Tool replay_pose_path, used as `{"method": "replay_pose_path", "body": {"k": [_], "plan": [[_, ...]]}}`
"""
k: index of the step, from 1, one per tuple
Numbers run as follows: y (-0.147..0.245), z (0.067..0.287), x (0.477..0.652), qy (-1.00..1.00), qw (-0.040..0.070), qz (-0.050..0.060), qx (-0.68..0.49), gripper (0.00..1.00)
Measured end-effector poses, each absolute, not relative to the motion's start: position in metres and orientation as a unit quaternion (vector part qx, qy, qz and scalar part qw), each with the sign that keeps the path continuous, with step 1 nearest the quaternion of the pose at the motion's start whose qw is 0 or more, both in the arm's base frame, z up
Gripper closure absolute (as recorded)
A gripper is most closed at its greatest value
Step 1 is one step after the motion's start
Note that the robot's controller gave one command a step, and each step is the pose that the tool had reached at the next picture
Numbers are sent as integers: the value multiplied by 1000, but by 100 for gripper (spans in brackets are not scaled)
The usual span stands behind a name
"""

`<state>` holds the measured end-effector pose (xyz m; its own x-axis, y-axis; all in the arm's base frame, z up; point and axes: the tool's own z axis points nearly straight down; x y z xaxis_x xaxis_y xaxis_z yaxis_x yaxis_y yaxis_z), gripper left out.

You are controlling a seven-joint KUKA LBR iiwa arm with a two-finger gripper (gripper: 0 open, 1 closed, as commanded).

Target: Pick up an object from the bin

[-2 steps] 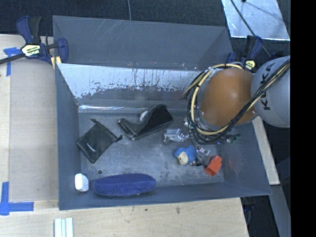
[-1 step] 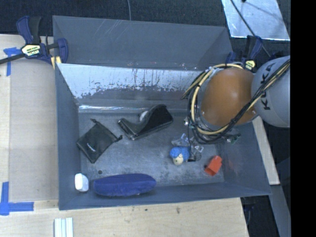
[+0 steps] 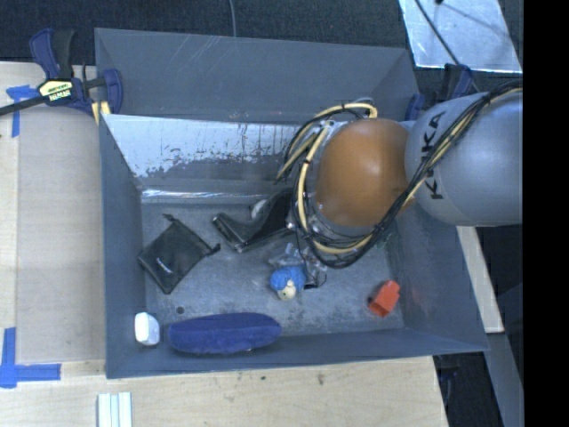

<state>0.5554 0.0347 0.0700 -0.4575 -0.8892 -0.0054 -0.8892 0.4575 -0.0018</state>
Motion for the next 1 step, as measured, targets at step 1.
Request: {"method": "replay_pose_path", "body": {"k": [1], "plan": [[-15, 74, 566, 853, 2, -1, -521, 100]]}}
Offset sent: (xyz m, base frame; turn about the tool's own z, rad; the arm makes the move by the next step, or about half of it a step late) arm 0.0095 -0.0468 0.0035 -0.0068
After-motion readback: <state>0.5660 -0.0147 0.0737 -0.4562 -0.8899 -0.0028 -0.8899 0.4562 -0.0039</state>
